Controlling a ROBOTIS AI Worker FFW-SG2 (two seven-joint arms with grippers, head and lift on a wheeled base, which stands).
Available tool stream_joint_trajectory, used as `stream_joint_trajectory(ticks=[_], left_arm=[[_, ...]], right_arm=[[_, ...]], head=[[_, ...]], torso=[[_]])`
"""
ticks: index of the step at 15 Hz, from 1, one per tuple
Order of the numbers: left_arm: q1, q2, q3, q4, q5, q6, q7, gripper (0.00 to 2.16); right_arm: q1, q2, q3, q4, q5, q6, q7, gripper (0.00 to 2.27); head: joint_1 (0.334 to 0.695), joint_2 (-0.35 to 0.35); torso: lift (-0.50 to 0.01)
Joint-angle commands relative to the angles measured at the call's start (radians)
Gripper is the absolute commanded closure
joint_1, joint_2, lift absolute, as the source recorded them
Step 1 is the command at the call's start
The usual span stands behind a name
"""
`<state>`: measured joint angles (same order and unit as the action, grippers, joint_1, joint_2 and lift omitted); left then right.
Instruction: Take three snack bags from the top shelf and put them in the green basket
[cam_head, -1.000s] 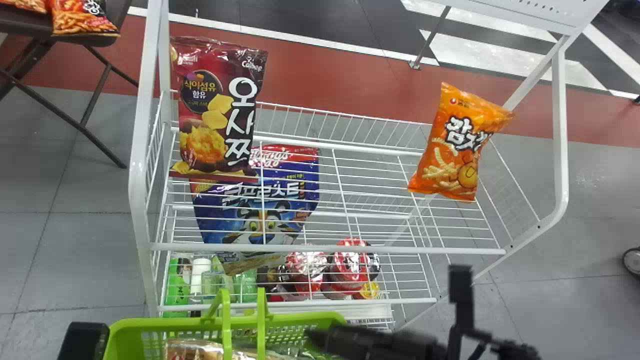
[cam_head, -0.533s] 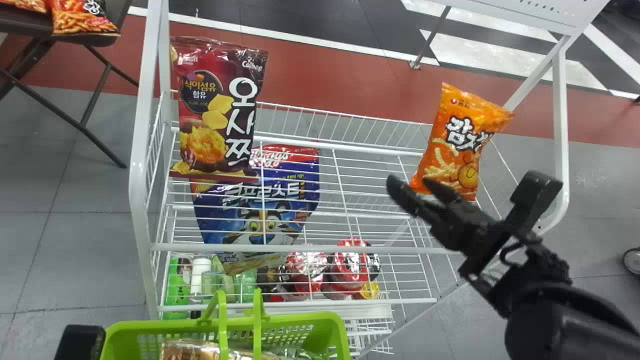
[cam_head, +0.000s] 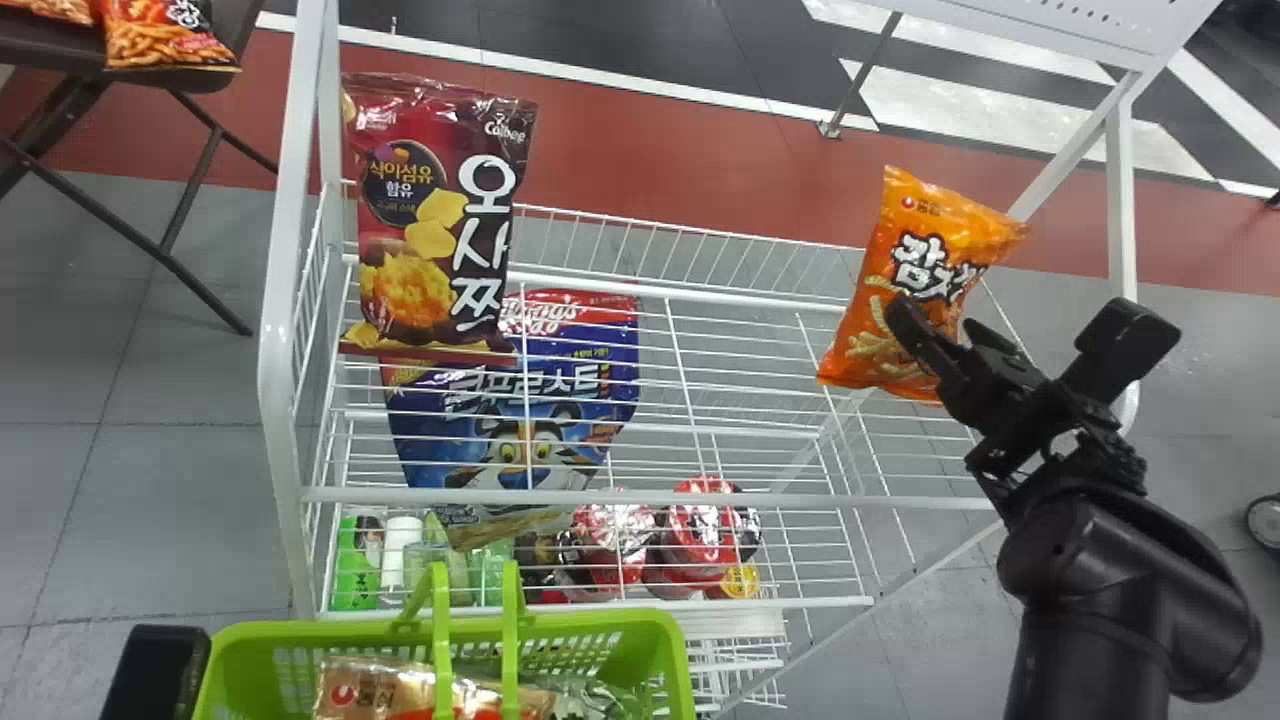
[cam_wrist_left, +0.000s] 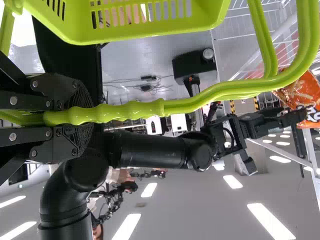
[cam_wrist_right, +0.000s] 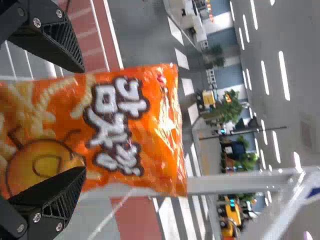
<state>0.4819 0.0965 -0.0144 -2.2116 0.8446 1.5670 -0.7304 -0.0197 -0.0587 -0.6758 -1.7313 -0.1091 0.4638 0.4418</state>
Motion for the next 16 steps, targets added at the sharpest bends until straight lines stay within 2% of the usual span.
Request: stream_joint_trajectory(ticks=[1,2,3,5,7,11,15,16], left_arm=[[-0.013,-0.001,-0.004,0.007,-0.001,0.004,0.002,1.4],[-0.016,-0.001,-0.004,0.007,-0.001,0.004,0.003,1.4],[-0.017,0.0,-0.004,0.007,-0.001,0.004,0.003,1.39],[-0.019,0.0,0.005,0.012,-0.001,0.004,0.006,1.4],[-0.019,0.0,0.01,0.021,0.001,0.004,0.005,1.39],[-0.019,-0.001,0.014,0.021,0.005,0.004,0.006,1.39],[-0.019,-0.001,0.013,0.018,0.008,0.004,0.005,1.39],[-0.019,-0.003,0.011,0.016,0.007,0.004,0.005,1.39]], right_arm=[[-0.043,-0.033,0.012,0.07,0.025,-0.014,-0.008,0.15],[-0.066,-0.053,0.015,0.098,0.042,-0.007,-0.008,0.22],[-0.077,-0.081,0.033,0.125,0.042,0.014,0.005,0.56],[-0.054,-0.09,0.061,0.116,0.028,0.011,0.081,1.95],[-0.003,-0.073,0.076,0.039,0.023,-0.014,0.11,2.12],[0.113,-0.004,0.07,-0.157,-0.008,-0.026,0.11,2.13],[0.264,0.008,0.013,-0.344,-0.173,0.02,0.112,2.13],[0.3,0.03,-0.015,-0.41,-0.216,0.075,0.127,2.13]], head=[[0.695,-0.35],[0.695,-0.35],[0.695,-0.35],[0.695,-0.35],[0.695,-0.35],[0.695,-0.35],[0.695,-0.35],[0.695,-0.35]], torso=[[-0.028],[-0.028],[-0.028],[-0.028],[-0.028],[-0.028],[-0.028],[-0.028]])
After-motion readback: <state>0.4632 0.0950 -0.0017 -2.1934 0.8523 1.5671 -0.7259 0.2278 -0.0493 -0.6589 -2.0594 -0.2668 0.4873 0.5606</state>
